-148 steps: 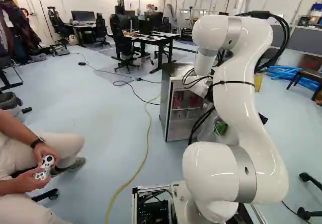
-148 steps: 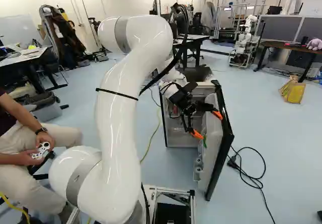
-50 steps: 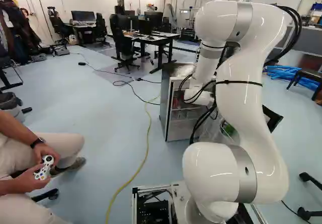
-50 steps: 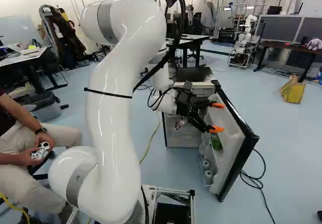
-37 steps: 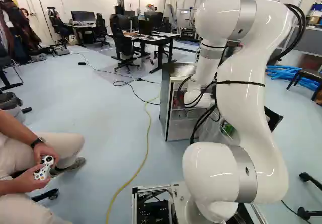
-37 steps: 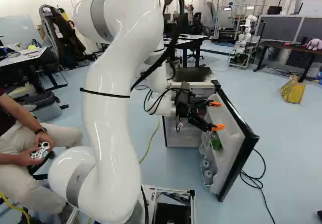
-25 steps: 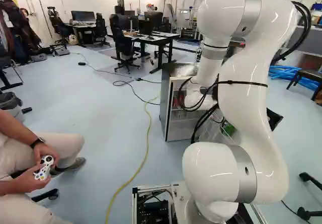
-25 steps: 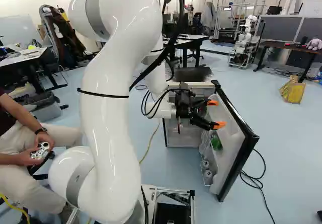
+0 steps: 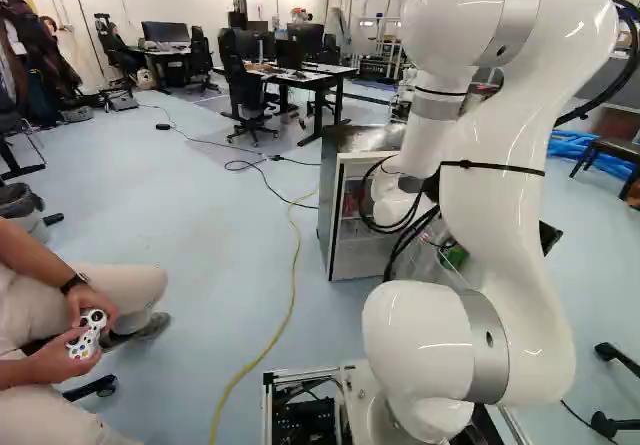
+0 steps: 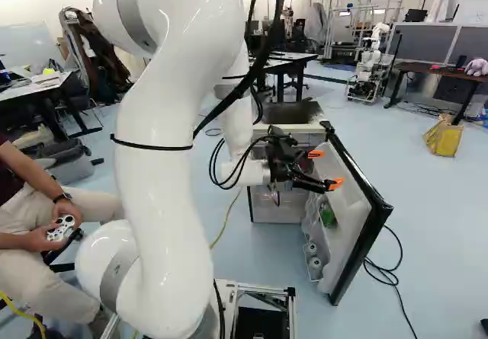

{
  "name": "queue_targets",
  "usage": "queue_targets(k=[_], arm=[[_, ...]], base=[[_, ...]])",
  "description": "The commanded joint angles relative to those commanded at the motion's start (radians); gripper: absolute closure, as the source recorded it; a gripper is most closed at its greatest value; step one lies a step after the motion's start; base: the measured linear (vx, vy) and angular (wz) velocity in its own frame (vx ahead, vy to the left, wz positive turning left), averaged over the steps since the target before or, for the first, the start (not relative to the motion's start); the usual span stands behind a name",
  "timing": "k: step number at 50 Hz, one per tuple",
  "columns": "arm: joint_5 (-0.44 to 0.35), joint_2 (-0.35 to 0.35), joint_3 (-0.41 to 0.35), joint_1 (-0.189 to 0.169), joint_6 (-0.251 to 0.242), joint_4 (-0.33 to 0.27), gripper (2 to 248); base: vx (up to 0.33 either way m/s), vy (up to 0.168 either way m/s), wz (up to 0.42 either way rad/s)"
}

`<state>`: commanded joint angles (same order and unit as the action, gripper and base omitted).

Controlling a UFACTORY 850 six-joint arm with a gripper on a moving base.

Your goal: Grab a drink from the fridge

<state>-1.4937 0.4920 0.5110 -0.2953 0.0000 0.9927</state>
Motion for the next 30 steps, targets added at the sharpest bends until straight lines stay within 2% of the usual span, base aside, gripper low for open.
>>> queue_targets(k=[30], arm=[[0.035, -0.026, -0.039, -0.105, 0.000, -0.316, 3]], base=[[0.000, 0.000, 0.000]])
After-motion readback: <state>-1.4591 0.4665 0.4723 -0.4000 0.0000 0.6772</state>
